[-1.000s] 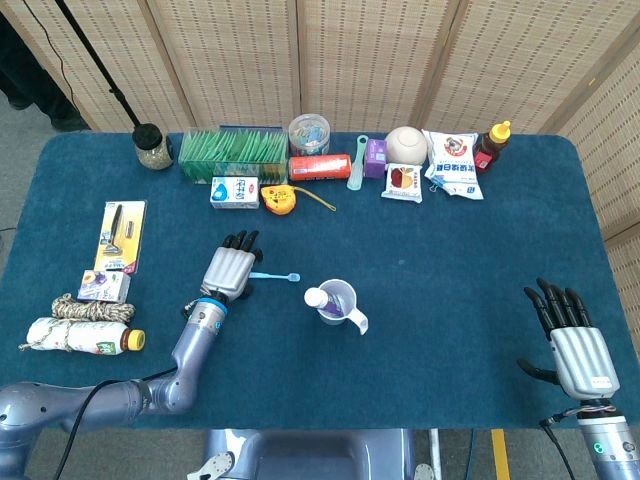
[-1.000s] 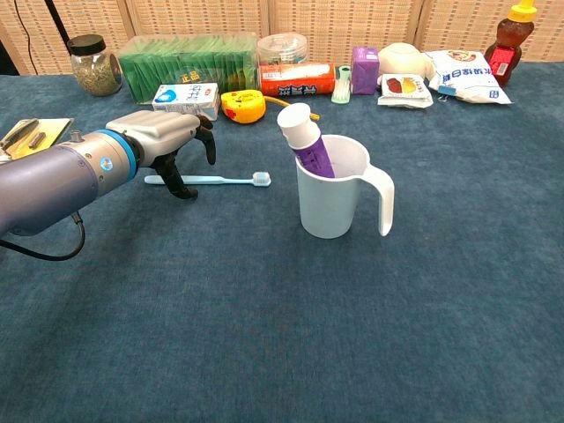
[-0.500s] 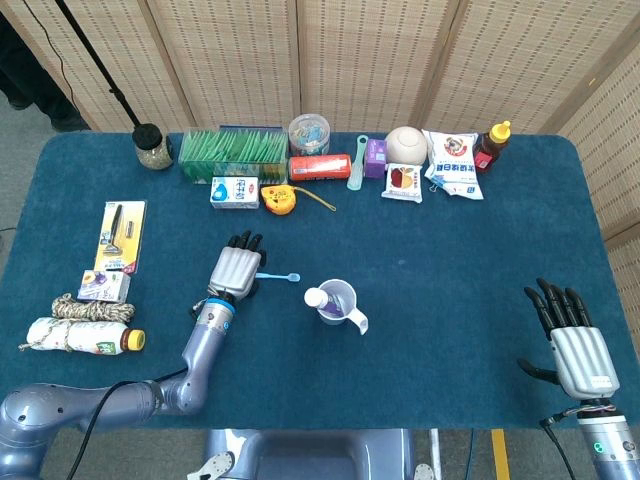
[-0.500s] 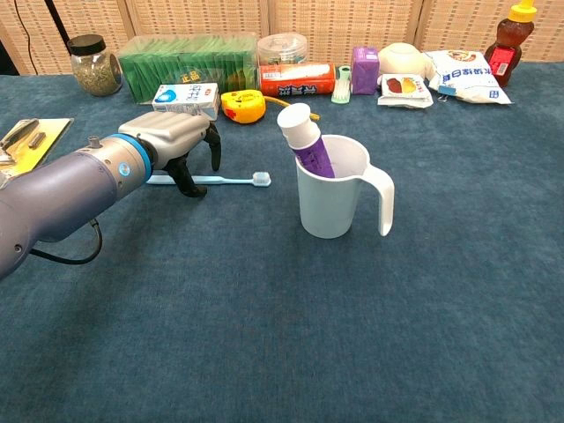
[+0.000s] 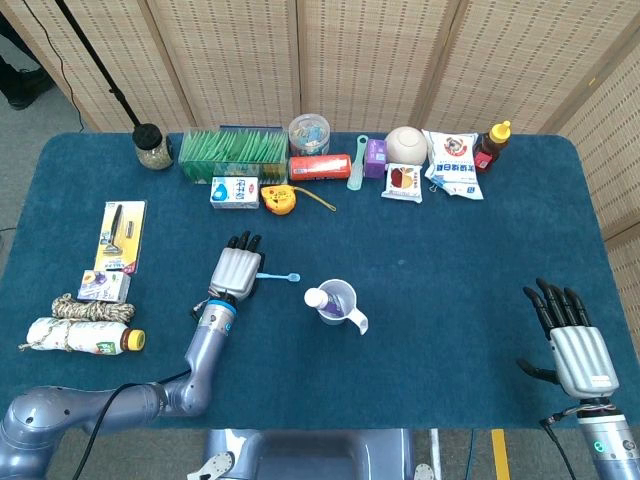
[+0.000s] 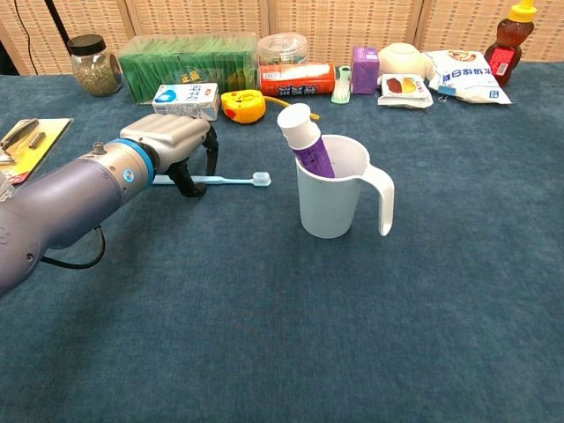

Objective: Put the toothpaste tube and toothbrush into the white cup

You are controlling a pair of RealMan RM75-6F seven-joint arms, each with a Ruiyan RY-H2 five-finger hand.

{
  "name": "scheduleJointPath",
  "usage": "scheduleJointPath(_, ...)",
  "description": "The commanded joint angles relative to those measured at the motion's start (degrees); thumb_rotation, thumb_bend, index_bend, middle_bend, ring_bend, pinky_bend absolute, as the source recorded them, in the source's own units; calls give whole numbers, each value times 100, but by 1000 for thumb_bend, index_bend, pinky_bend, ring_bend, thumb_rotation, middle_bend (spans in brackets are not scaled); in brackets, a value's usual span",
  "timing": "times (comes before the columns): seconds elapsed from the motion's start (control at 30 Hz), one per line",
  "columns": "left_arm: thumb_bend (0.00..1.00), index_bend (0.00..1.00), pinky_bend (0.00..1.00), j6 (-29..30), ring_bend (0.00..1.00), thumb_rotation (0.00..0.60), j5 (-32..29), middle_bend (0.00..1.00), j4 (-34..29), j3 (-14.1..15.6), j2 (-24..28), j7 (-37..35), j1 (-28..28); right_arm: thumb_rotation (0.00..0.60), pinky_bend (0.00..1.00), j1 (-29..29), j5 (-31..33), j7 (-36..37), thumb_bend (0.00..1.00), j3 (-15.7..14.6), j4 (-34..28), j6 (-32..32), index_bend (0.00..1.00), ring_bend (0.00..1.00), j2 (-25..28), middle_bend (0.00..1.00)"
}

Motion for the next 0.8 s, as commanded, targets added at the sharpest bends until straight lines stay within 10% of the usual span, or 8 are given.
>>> scheduleJointPath(0.03,365,552,166,23,80,600,30,170,8,1,-15,12,9,600,0,0,5,14,0,3,5,2,0,0,7,0)
scheduleJointPath(0.5,369,554,169,116,82,600,286,173,-324,-111,211,-284,182,600,0,-2,-10,28,0,-7,10,12,0,0,15,0)
scheduleJointPath(0.8,369,555,169,-17,83,600,932,174,-1271,-497,1098,-1970,586,600,0,2,-24,-11,0,-20,-13,4,0,0,6,0)
